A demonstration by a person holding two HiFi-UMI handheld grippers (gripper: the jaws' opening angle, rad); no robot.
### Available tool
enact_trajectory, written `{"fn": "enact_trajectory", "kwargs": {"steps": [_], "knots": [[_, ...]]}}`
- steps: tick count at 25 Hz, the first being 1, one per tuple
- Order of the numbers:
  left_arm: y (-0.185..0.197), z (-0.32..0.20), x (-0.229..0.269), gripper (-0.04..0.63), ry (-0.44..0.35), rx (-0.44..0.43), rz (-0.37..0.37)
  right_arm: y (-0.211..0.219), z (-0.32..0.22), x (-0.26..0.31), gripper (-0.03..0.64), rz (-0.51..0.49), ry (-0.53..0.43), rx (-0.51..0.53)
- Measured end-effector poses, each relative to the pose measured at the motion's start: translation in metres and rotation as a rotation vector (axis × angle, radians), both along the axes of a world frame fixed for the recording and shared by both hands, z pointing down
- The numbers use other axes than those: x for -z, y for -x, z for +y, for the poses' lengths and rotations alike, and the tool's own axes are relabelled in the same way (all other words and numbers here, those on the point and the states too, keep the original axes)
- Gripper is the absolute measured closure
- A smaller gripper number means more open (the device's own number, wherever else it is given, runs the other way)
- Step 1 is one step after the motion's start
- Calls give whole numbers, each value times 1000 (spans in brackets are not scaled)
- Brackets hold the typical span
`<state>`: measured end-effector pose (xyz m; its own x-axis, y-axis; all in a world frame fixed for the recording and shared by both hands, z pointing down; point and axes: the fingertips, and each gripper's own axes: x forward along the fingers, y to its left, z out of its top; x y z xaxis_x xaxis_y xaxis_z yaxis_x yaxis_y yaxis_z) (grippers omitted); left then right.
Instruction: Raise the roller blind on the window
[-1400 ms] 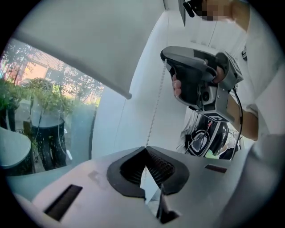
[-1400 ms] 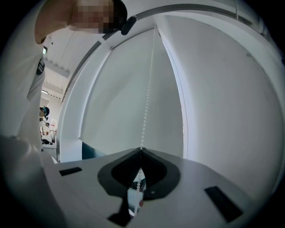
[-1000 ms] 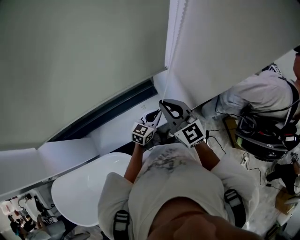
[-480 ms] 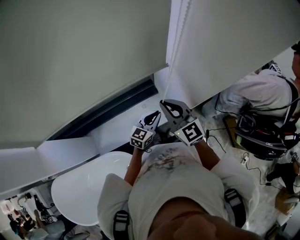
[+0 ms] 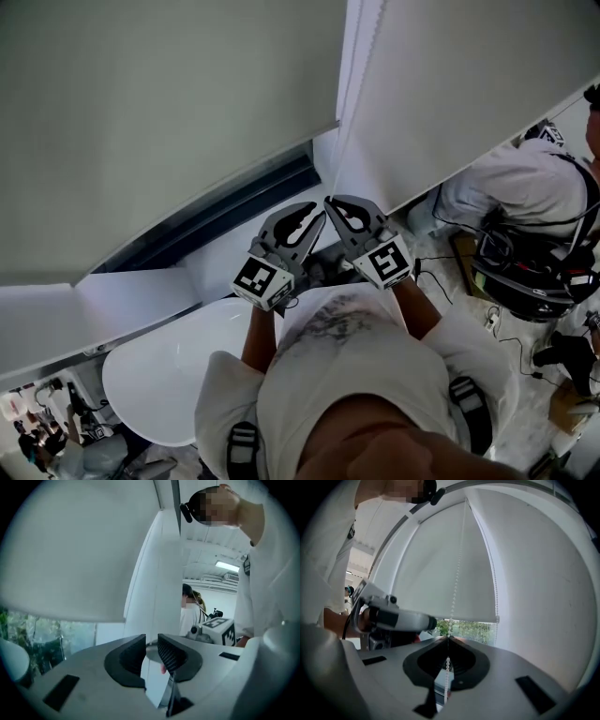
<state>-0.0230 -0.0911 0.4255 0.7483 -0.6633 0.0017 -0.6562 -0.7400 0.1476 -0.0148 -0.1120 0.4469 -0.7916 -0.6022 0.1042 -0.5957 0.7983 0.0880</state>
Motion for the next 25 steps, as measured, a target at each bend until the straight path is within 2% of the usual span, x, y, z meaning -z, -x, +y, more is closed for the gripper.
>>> {"fn": "enact_trajectory", "kwargs": {"steps": [5,13,16,18,25], "knots": [[-10,-5,60,529,-98,-34,-28,-1,5,-3,555,-2,-2,3],[-22,-28,133,530,-187,-50,11,4,6,0,555,0,-32,17],[-25,-33,153,533,-212,-48,27,5,6,0,555,8,-11,13],[-27,-33,161,575,-201,-52,33,6,6,1,555,6,-12,15],[-25,-25,153,581,-199,-13,43,4,7,-5,555,19,-11,13]]}}
